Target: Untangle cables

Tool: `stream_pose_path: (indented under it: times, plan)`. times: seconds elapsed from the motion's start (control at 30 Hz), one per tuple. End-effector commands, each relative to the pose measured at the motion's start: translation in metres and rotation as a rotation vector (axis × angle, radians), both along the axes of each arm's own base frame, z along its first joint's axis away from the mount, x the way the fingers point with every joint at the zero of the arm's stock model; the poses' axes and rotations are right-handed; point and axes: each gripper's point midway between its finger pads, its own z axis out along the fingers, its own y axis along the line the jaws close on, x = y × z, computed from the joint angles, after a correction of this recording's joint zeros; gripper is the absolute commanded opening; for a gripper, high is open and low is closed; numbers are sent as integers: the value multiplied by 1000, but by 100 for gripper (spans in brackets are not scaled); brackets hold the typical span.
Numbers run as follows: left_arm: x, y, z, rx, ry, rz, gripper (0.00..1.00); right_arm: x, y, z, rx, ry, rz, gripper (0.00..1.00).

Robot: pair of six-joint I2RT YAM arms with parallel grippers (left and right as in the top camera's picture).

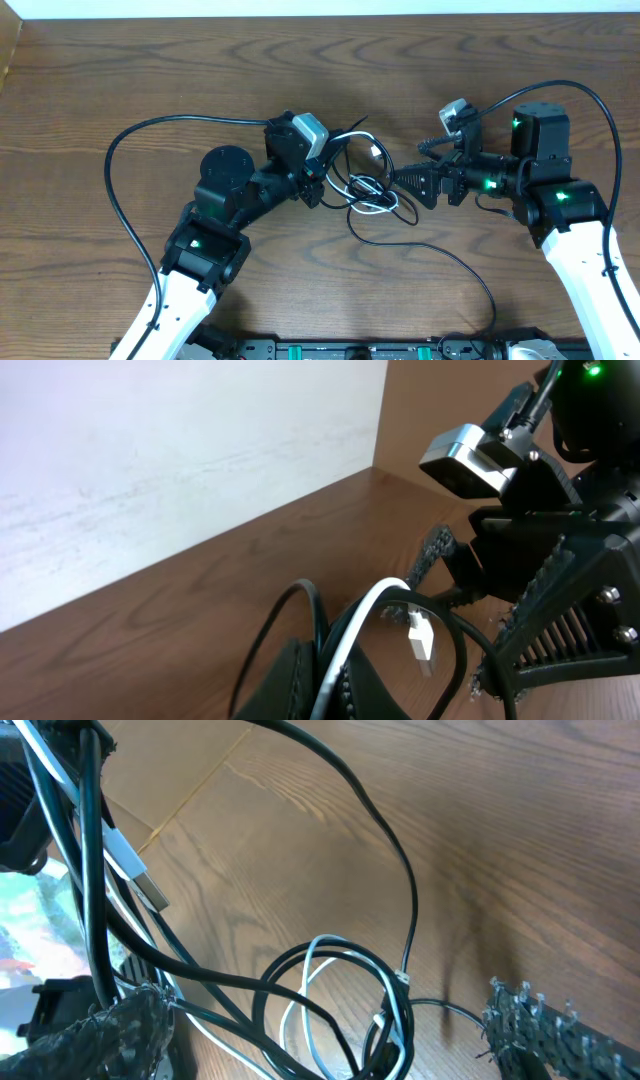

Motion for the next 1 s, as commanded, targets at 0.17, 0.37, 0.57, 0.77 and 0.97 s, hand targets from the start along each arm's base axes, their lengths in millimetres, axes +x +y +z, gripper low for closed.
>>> stream_pose_path:
  times: [0.17,0.37,0.57,0.77,0.97]
  plan:
    - [-9,-10,2,-31,31,-80,8,-3,6,10,37,-33,51,99]
    - [-11,-19,-8,-31,75,-131,8,-5,10,16,66,-46,78,99]
    - [-13,-21,-9,-30,76,-139,8,6,1,6,3,-50,5,99]
    - [-17,-19,-1,-34,45,-141,8,40,-45,-22,-75,181,-419,99]
    - [-19,-18,-8,21,17,-151,8,44,-62,-29,-76,247,-526,99]
